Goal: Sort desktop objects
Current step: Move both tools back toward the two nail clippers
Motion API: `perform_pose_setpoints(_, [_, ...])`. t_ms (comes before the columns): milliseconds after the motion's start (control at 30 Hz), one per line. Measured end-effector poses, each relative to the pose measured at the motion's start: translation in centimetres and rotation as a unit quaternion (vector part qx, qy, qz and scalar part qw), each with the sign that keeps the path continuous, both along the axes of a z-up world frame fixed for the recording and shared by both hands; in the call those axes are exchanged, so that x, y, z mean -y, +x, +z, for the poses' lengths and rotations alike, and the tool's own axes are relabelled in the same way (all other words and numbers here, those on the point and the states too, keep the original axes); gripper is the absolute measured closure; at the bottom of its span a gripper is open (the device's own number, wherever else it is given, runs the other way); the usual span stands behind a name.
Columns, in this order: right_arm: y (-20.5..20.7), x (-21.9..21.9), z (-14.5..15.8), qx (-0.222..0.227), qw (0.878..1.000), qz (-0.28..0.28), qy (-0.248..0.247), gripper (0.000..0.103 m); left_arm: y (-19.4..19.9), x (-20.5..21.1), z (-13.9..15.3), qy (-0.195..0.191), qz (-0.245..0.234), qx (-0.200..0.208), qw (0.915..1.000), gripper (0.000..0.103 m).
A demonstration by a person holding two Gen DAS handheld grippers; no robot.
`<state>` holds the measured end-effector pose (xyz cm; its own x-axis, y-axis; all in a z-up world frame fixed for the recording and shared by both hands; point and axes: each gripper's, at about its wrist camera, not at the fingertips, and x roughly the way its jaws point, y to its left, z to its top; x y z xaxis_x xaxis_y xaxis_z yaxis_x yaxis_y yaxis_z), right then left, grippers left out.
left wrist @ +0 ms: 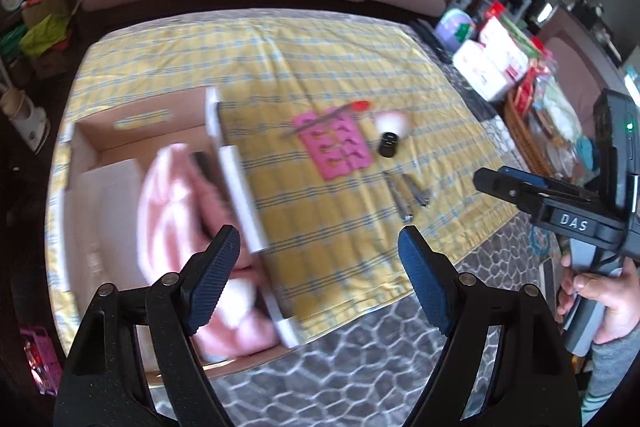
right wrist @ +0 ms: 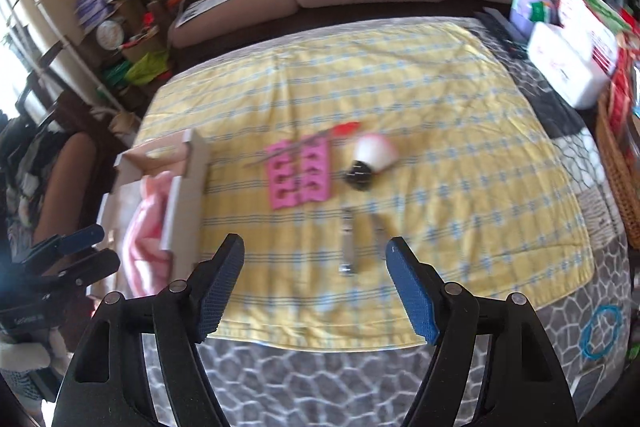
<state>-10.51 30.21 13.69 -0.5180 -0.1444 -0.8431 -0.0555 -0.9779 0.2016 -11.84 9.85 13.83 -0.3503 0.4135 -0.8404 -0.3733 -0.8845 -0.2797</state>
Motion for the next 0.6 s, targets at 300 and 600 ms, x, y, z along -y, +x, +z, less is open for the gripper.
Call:
perform_pose_setpoints(300, [0.1,-6.5,-3.9,0.002,0.999,-0.027,0.018,0.052,-0.8,-10.6,-6.6,-0.022,-0.037,0.029,0.9986,0.036])
perform_pose_setpoints(600, [0.1,-9.8,-6.9,0.005,0.999,-0.034,0.007,0.056,-1.8,-14.7,-11.6,-0.064,-0.026,0.032,0.9971,0.042])
